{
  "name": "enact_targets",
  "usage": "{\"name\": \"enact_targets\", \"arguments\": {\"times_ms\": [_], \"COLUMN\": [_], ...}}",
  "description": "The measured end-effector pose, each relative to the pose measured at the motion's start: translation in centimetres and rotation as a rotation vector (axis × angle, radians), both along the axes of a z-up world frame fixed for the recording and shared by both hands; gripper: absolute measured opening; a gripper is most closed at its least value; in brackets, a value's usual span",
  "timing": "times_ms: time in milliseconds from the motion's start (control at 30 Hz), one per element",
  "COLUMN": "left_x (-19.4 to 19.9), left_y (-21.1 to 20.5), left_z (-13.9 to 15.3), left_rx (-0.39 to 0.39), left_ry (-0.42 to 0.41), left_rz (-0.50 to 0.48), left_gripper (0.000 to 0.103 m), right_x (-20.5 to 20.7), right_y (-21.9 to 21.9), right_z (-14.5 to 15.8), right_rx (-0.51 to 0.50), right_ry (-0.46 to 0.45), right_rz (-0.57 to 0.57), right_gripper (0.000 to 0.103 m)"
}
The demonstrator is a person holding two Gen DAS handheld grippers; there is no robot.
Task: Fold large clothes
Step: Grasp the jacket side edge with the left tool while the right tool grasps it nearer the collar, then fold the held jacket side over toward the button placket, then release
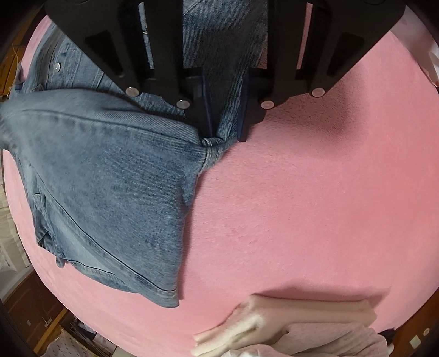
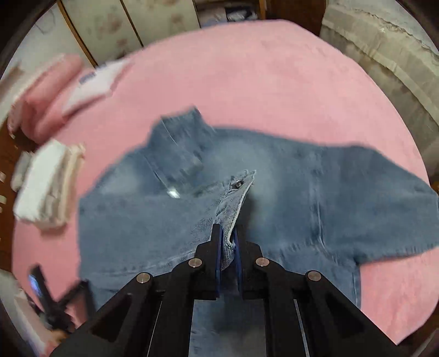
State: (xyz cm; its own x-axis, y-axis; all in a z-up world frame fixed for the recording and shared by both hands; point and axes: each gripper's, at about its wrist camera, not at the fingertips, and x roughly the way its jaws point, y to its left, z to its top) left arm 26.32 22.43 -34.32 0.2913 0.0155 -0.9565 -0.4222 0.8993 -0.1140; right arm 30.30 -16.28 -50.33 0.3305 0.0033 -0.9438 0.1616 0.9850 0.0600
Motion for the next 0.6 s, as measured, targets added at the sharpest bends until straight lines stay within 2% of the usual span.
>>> {"name": "enact_targets", "arguments": {"times_ms": [100, 267, 400, 467, 533, 600], "left_x": [0.0, 1.1, 1.7, 1.6, 1.3, 0.9], "left_y": [-0.3, -1.3, -1.5, -1.5, -1.7, -2.2], "left_z": [-0.1, -0.6, -0.4, 0.4, 1.8, 3.4], "left_rx": [0.034, 0.078, 0.070, 0.089, 0.107, 0.091], "left_ry": [0.015, 0.033, 0.066, 0.095, 0.091, 0.052], "left_rz": [-0.013, -0.037, -0.050, -0.047, -0.054, -0.089], "left_gripper": [0.015, 0.015, 0.015, 0.015, 0.015, 0.015], "right_x": [-1.8, -3.5, -4.5, -5.4, -6.7, -7.9], "right_y": [-0.8, -0.5, 0.1, -0.3, -1.3, -2.0], "right_z": [-3.7, -10.0, -10.4, -9.3, -7.2, -5.4], "right_rx": [-0.040, -0.157, -0.290, -0.342, -0.312, -0.244], "right_ry": [0.070, 0.138, 0.065, 0.049, -0.002, -0.053], "right_rz": [-0.041, -0.081, -0.093, -0.152, -0.246, -0.305], "right_gripper": [0.008, 0.008, 0.009, 0.009, 0.009, 0.010]}}
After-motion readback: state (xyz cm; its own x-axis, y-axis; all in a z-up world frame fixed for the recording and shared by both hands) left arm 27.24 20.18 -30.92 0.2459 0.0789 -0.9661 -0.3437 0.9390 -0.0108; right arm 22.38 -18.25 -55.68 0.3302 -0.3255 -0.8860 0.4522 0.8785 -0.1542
